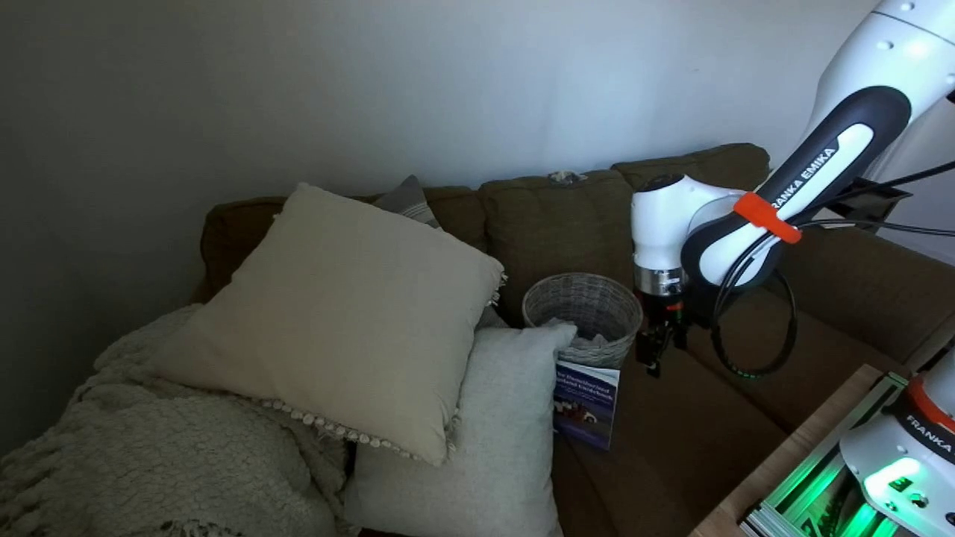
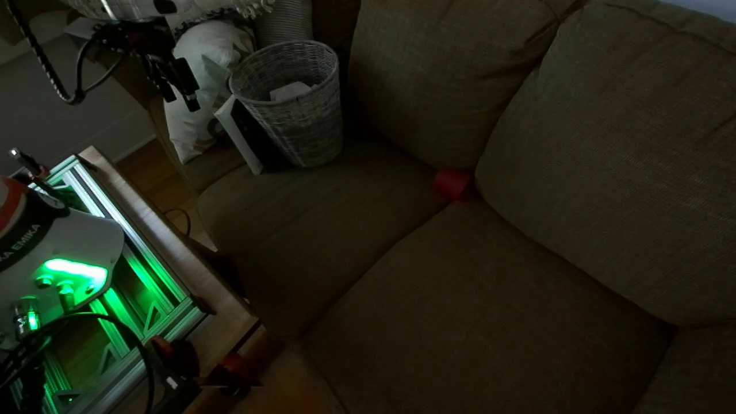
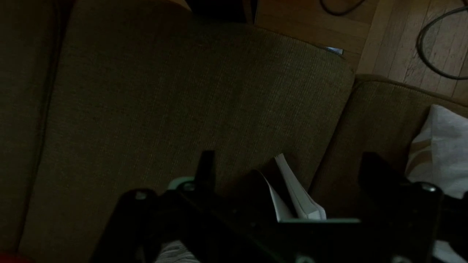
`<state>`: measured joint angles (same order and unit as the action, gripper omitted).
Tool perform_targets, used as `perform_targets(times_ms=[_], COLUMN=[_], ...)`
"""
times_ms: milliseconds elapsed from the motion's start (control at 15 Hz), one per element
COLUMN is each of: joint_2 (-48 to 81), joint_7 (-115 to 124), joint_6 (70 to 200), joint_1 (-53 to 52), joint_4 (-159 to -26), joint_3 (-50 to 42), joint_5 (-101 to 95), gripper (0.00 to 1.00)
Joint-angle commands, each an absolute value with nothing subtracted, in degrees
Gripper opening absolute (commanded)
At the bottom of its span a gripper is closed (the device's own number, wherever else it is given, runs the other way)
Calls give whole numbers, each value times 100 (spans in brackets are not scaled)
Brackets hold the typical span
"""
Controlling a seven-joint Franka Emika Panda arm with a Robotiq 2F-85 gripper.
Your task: Put the blue book in the basket.
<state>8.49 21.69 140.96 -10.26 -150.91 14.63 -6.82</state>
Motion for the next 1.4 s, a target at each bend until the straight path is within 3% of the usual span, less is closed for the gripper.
perform_targets(times_ms=[0,533,800,1333], joint_2=[1125,1834,1759,2375], joint_7=[2059,2059,2027,2111], joint_6=[14502,16127,15804,17396], joint_1=[-1252,-1471,-1565,-2659], joint_4=[-15135,-15332,-15220,-14958], joint_3=[1350,975,914,-40], joint_5=[-573,-552,-491,-1689], gripper=[100,100,100,100])
